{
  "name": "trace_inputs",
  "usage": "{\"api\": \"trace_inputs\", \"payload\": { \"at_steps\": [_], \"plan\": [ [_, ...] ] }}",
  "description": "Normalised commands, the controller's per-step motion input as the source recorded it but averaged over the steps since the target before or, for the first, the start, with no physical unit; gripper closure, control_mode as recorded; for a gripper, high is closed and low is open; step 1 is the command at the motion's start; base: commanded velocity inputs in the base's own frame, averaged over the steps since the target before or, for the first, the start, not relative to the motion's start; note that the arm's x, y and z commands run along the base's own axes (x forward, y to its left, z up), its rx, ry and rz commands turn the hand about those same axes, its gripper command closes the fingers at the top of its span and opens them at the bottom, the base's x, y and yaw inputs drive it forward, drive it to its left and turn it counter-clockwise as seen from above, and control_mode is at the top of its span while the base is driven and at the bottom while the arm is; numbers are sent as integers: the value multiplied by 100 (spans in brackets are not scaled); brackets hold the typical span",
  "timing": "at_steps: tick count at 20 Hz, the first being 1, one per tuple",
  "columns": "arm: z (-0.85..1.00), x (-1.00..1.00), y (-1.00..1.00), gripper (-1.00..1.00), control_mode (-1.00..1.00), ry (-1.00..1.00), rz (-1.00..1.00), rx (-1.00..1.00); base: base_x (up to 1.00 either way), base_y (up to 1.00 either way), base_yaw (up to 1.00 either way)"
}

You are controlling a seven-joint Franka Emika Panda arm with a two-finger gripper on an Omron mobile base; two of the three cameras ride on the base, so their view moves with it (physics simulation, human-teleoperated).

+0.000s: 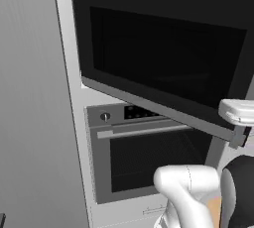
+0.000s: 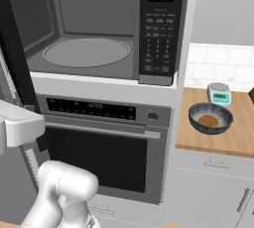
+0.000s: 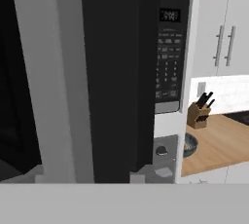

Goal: Open the microwave, place the bowl with waffle inside the microwave, then close the microwave door and turn it on.

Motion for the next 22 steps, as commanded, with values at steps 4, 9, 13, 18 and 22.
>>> {"api": "trace_inputs", "payload": {
  "at_steps": [4, 9, 13, 18, 22],
  "plan": [
    [-51, -74, 95, -100, -100, -2, -12, -17, 0, 0, 0],
    [-25, 11, 56, -100, -100, -6, -9, -1, 0, 0, 0],
    [-8, 17, 31, -100, -100, -24, -8, 1, 0, 0, 0],
    [7, 4, 6, -100, -100, -2, -18, -1, 0, 0, 0],
    [20, -42, 0, -100, -100, 18, -3, -6, 0, 0, 0]
  ]
}}
